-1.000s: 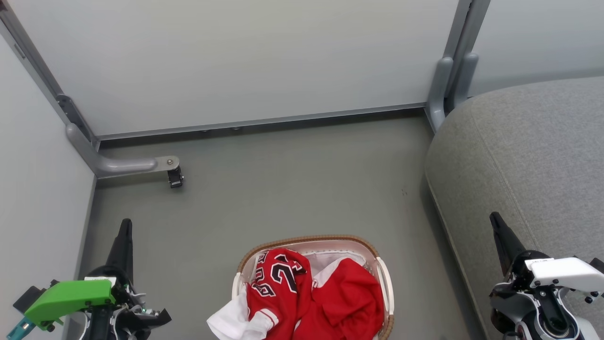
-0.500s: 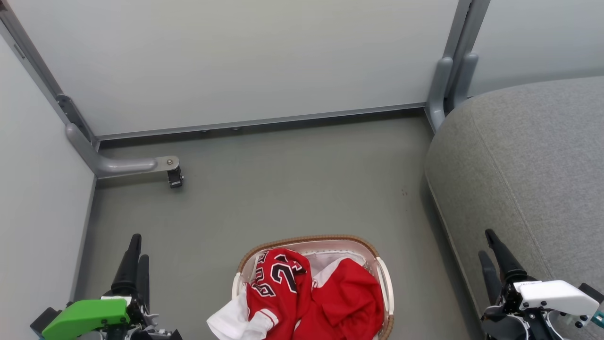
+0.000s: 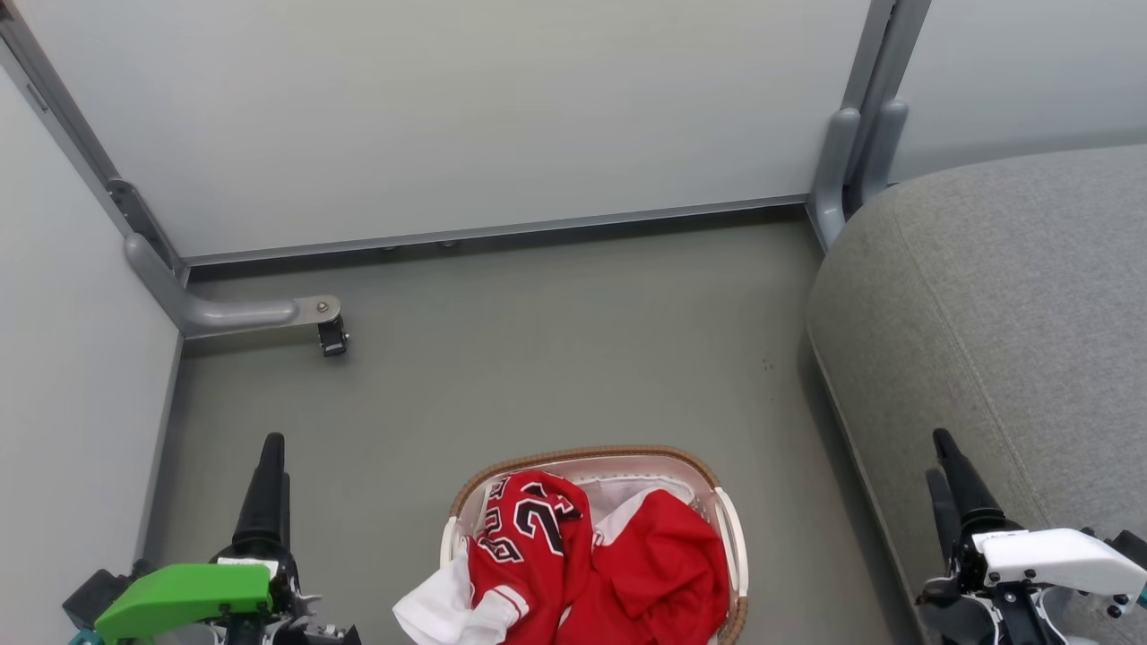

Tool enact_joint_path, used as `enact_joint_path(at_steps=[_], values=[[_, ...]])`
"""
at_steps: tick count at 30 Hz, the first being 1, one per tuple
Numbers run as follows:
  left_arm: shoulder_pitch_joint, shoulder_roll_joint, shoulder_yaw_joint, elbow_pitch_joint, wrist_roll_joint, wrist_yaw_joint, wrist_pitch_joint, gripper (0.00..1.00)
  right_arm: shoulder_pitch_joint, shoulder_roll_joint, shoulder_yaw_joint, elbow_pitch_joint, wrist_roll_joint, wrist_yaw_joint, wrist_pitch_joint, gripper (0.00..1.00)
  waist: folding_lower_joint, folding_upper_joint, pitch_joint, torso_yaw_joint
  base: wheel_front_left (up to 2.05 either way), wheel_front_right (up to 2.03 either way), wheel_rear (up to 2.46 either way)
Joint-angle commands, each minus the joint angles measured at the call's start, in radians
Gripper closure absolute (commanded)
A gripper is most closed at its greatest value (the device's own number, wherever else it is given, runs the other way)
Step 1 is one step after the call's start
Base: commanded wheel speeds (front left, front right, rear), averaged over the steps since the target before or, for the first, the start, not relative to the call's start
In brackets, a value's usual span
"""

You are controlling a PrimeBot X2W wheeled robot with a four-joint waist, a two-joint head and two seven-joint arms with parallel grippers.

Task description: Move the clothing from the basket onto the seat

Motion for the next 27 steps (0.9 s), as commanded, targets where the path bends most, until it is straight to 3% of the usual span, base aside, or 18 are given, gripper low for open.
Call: enact_joint_path(at_steps=[1, 19, 27], values=[[-0.001, 0.005, -0.006, -0.028, 0.029, -0.004, -0.010, 0.00, -0.002, -0.009, -0.006, -0.023, -0.029, 0.000, -0.011, 0.00, 0.0000, -0.0001, 0.000, 0.000, 0.00, 0.00, 0.00], [0.019, 0.007, -0.043, -0.114, 0.339, 0.053, -0.077, 0.00, 0.008, -0.012, -0.020, -0.112, -0.361, 0.000, -0.079, 0.00, 0.0000, -0.0001, 0.005, 0.004, 0.00, 0.00, 0.00], [0.029, 0.008, -0.076, -0.135, 0.514, 0.065, -0.104, 0.00, 0.019, -0.013, 0.010, -0.136, -0.583, 0.000, -0.106, 0.00, 0.0000, -0.0001, 0.008, 0.007, 0.00, 0.00, 0.00]])
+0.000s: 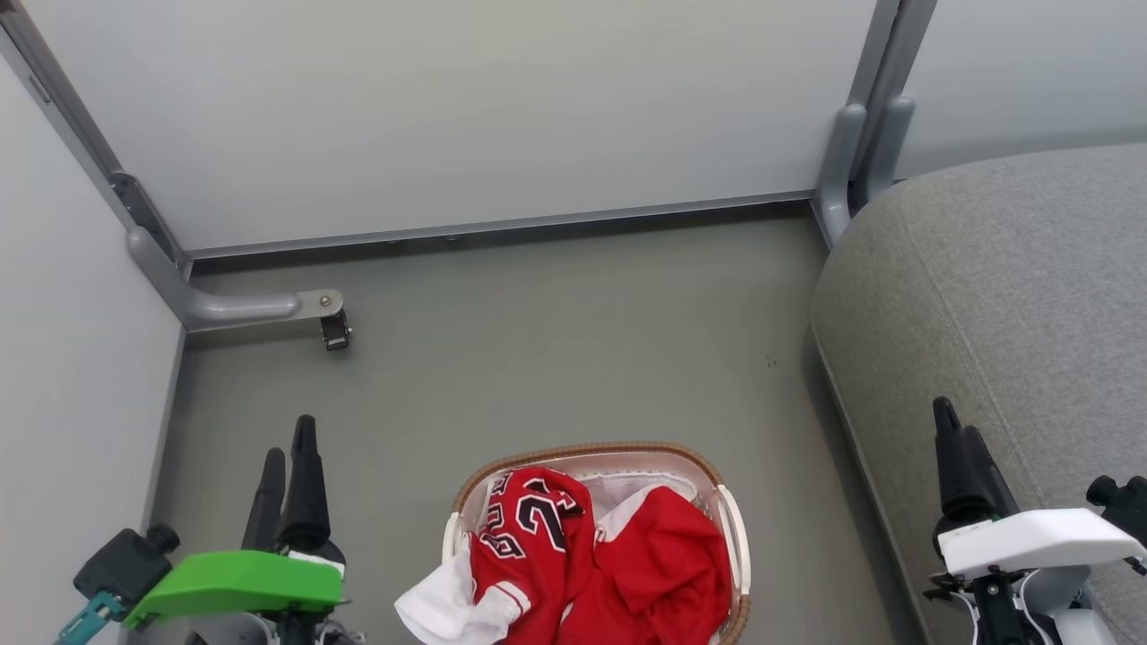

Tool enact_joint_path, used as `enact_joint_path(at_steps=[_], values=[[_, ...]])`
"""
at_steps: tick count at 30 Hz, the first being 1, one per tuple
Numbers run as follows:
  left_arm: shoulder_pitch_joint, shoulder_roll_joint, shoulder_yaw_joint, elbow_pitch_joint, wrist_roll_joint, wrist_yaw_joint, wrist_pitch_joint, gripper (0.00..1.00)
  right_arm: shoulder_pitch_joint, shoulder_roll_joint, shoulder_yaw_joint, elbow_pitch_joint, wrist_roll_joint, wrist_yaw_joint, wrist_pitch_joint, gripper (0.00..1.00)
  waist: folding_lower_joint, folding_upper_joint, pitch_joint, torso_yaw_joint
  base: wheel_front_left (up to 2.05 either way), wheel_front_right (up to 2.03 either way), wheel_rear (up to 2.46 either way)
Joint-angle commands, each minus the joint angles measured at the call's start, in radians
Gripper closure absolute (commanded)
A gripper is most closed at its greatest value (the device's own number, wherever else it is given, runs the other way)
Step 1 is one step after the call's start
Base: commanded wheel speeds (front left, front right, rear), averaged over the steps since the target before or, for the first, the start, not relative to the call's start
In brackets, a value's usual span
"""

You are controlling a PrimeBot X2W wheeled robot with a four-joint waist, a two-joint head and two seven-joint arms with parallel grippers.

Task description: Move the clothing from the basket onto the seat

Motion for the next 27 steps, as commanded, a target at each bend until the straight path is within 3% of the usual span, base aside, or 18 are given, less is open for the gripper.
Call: enact_joint_path(at_steps=[1, 10, 27], values=[[0.002, 0.006, -0.008, -0.018, 0.053, 0.005, -0.010, 0.00, 0.004, -0.007, 0.003, -0.017, -0.038, 0.000, -0.012, 0.00, 0.0000, 0.0000, 0.001, 0.000, 0.00, 0.00, 0.00], [0.011, 0.007, -0.048, -0.023, 0.262, 0.005, -0.037, 0.00, 0.008, -0.008, 0.007, -0.008, -0.168, 0.000, -0.039, 0.00, 0.0000, 0.0000, 0.005, 0.005, 0.00, 0.00, 0.00], [0.033, 0.008, -0.078, 0.035, 0.487, 0.017, -0.083, 0.00, 0.026, -0.010, 0.038, -0.002, -0.408, 0.000, -0.085, 0.00, 0.0000, 0.0000, 0.003, 0.014, 0.00, 0.00, 0.00]])
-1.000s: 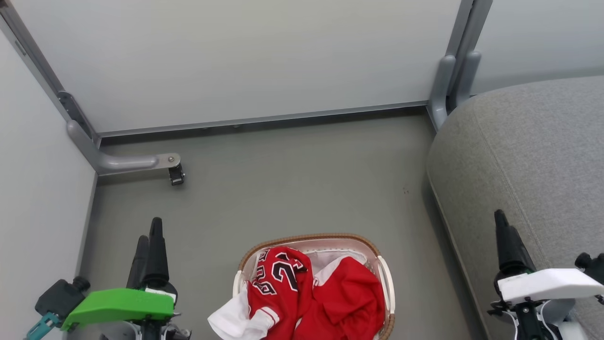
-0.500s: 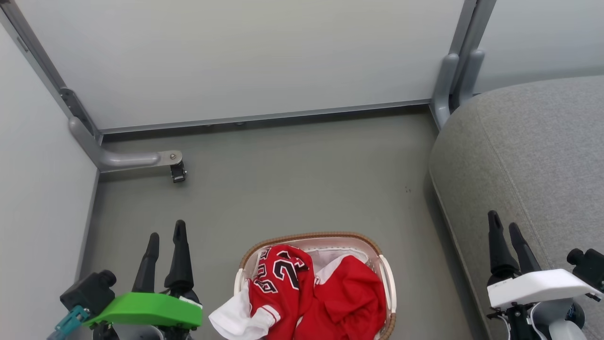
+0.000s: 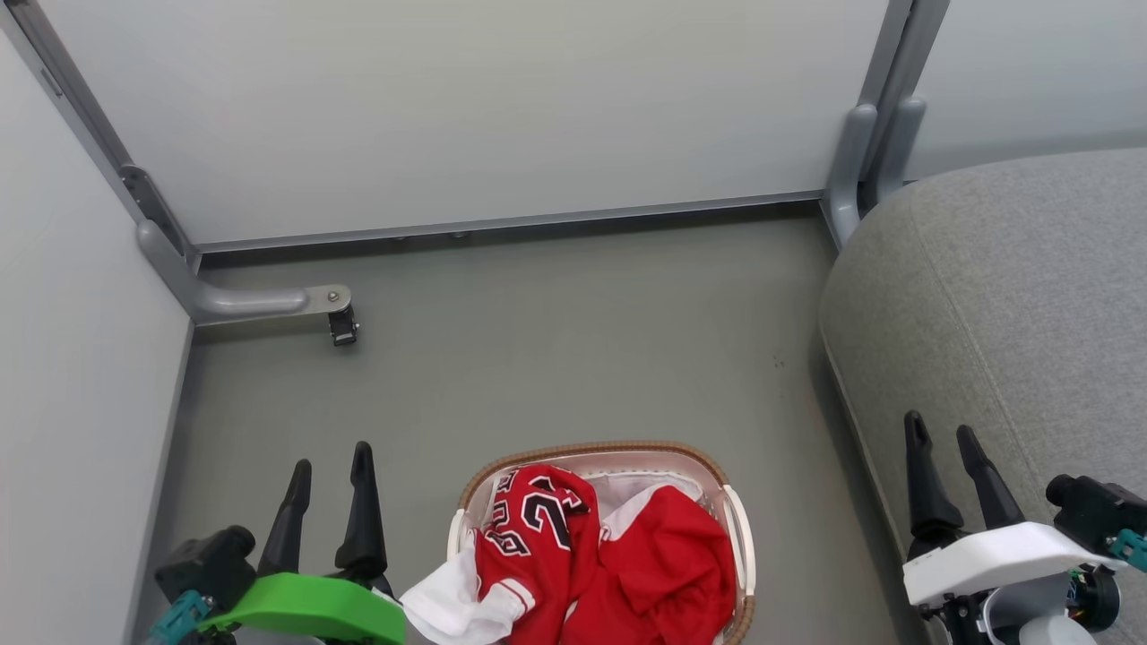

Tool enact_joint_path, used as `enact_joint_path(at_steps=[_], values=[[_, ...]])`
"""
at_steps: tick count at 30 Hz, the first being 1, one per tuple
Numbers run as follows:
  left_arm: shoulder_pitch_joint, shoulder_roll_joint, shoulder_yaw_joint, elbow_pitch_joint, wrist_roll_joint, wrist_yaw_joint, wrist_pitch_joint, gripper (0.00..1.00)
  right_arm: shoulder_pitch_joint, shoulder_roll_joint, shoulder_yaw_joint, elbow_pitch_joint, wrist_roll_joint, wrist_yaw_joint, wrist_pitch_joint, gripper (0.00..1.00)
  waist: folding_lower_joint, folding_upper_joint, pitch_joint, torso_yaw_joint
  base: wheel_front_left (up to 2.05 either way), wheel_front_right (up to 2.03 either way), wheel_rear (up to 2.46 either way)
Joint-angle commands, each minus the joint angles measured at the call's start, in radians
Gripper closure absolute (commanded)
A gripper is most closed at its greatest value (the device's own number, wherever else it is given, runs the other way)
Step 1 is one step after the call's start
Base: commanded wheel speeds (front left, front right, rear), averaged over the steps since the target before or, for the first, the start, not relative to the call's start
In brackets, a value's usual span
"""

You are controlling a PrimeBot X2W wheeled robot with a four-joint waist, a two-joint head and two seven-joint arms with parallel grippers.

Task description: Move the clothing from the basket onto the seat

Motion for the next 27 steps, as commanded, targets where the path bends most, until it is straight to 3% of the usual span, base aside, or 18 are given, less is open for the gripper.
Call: enact_joint_path(at_steps=[1, 27], values=[[0.005, 0.007, -0.001, -0.002, 0.030, 0.006, -0.010, 0.00, 0.007, -0.007, 0.004, -0.005, -0.030, 0.000, -0.010, 0.00, 0.0000, 0.0000, 0.000, 0.001, 0.00, 0.00, 0.00], [0.026, 0.009, -0.041, 0.034, 0.242, 0.023, -0.068, 0.00, 0.019, -0.009, 0.032, 0.023, -0.265, 0.000, -0.070, 0.00, 0.0000, 0.0000, 0.003, 0.008, 0.00, 0.00, 0.00]])
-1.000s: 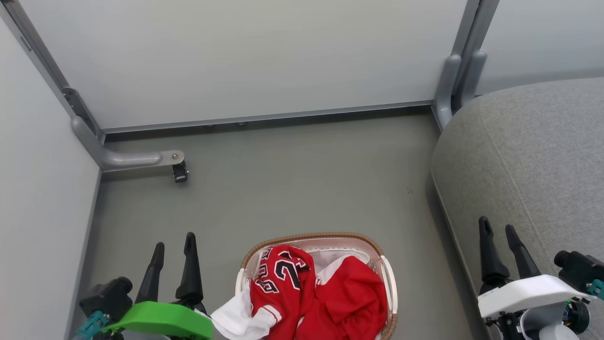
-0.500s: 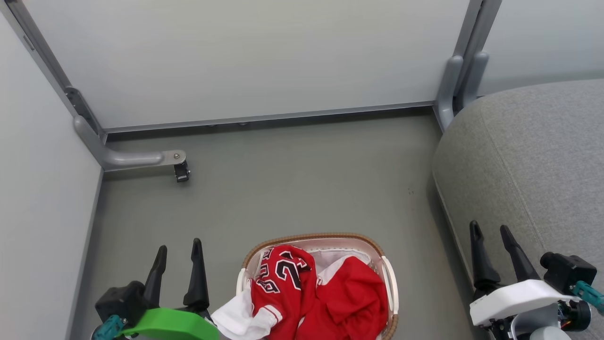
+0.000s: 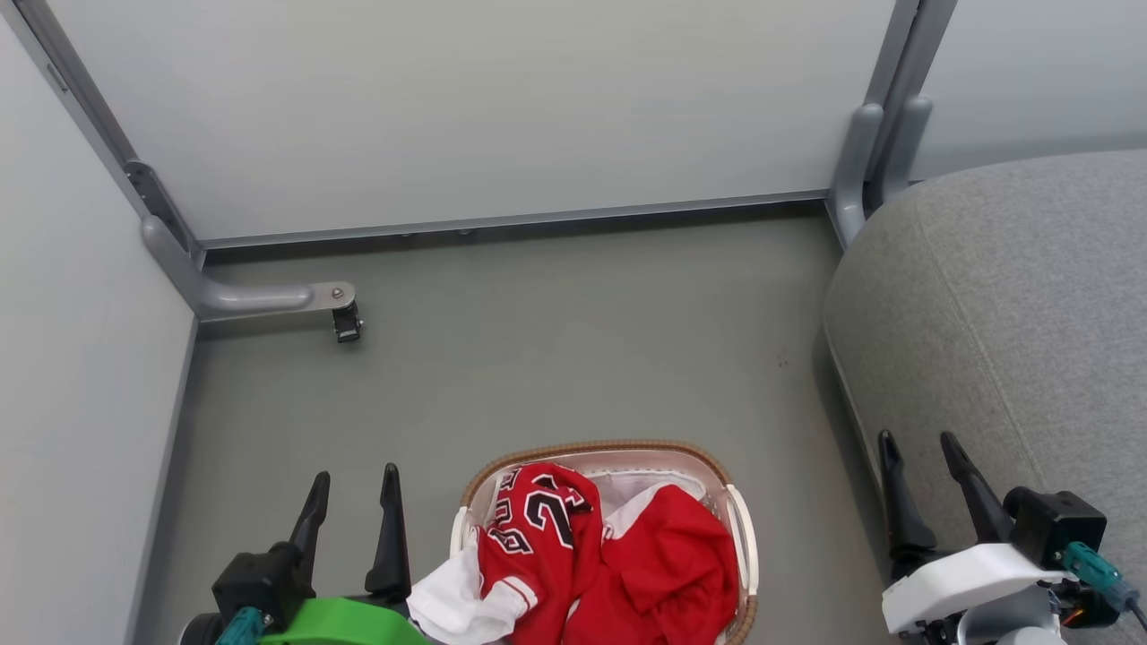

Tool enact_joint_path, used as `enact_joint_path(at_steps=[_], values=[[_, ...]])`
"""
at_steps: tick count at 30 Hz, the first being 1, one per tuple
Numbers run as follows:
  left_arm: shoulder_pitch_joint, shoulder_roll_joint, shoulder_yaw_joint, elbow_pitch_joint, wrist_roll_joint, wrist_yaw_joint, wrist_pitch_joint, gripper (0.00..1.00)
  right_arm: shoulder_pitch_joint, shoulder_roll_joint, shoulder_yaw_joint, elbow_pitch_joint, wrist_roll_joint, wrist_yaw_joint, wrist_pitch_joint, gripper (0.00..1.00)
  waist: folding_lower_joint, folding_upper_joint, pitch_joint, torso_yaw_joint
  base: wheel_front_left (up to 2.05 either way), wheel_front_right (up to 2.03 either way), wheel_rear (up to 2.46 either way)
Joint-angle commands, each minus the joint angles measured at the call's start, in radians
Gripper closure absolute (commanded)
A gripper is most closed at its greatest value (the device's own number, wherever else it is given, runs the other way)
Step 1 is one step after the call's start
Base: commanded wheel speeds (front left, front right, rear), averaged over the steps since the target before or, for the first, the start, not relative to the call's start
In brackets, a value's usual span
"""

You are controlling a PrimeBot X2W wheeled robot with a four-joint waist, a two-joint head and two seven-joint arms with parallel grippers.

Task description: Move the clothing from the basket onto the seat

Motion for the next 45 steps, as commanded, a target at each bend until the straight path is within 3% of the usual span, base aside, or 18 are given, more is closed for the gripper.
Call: enact_joint_path(at_steps=[1, 24, 45], values=[[0.007, 0.007, -0.005, 0.002, 0.020, 0.005, -0.010, 0.00, 0.005, -0.006, 0.003, -0.002, -0.026, 0.000, -0.011, 0.00, 0.0000, 0.0000, 0.000, 0.001, 0.00, 0.00, 0.00], [0.031, 0.008, -0.040, 0.063, 0.143, 0.009, -0.050, 0.00, 0.030, -0.008, 0.023, 0.011, -0.190, 0.000, -0.052, 0.00, 0.0000, 0.0000, -0.007, 0.009, 0.00, 0.00, 0.00], [0.022, 0.008, -0.045, 0.078, 0.138, 0.008, -0.048, 0.00, 0.023, -0.008, 0.022, 0.012, -0.184, 0.000, -0.052, 0.00, 0.0000, 0.0000, 0.007, 0.006, 0.00, 0.00, 0.00]])
